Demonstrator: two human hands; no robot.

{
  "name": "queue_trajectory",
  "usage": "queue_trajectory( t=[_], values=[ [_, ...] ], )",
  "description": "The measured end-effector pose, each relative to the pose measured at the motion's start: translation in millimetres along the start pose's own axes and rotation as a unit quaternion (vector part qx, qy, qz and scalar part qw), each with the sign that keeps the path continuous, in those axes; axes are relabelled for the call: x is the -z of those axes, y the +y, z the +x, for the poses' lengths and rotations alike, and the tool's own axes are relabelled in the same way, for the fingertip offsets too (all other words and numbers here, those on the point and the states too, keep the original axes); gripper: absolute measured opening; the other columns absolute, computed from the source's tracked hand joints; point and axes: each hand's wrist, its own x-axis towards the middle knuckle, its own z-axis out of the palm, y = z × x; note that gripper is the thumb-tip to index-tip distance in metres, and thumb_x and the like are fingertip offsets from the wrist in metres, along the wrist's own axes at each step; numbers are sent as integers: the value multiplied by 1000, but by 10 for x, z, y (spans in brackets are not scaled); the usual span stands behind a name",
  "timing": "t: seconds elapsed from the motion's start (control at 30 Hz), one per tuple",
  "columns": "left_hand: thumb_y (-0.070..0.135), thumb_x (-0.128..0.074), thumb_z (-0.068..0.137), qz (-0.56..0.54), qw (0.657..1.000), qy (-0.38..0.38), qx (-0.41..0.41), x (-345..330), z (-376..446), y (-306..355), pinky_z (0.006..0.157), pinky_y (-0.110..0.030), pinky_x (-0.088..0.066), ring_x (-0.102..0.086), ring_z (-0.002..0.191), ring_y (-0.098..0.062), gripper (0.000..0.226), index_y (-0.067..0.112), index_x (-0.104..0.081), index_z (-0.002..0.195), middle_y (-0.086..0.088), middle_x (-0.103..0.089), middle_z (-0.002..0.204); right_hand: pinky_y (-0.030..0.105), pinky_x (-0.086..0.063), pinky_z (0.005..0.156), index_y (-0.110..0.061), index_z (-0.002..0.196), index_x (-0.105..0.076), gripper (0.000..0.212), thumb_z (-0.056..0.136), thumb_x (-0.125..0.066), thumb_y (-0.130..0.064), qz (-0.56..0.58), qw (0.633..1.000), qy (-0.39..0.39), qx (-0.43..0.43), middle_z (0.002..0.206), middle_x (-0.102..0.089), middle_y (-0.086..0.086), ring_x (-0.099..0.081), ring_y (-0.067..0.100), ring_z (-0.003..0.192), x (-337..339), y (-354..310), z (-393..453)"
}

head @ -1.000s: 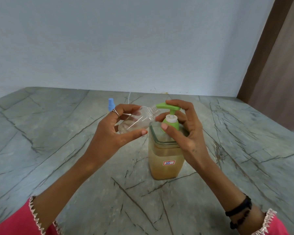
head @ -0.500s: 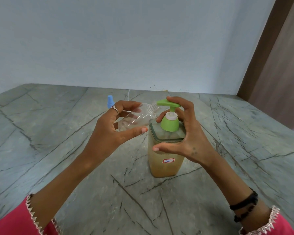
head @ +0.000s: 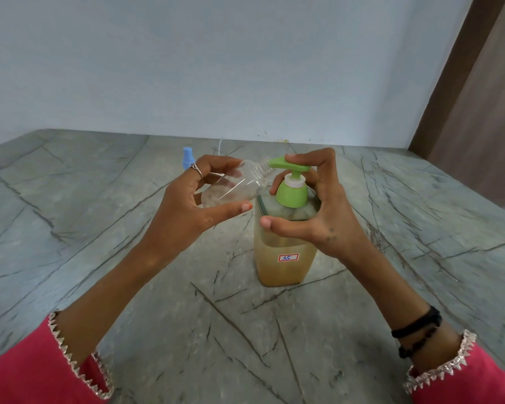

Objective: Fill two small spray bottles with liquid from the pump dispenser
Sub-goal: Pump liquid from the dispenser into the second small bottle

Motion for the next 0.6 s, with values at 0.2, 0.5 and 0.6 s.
queue_trajectory(
  t=[0.2, 0.5, 0.6],
  values=[
    [34, -79, 63, 4, 1000, -1, 4, 11, -6, 14, 78, -14, -52, -60, 99, 0, 48, 41, -55, 104, 32, -62, 97, 23, -47, 84, -33, 119, -35, 74, 63, -83, -26, 5, 1000, -21, 2, 100, -64, 2, -63, 11, 93, 7, -14, -25],
    [38, -79, 60, -3, 1000, 8, 13, -2, -10, 39, 80, -22, -55, -61, 99, -7, 48, 41, -57, 103, 24, -64, 99, 25, -49, 81, -38, 110, -44, 32, 88, -60, -22, 82, 994, 20, -63, 95, -71, -2, -66, 17, 96, -3, -85, -7],
    [31, -77, 63, -9, 1000, 14, 17, -24, -19, 50, 82, -25, -55, -61, 99, -8, 47, 36, -56, 105, 18, -64, 101, 24, -50, 81, -30, 112, -46, 32, 88, -55, -10, 101, 992, 17, -70, 91, -71, -1, -67, 16, 93, 15, -97, -2]
  ],
)
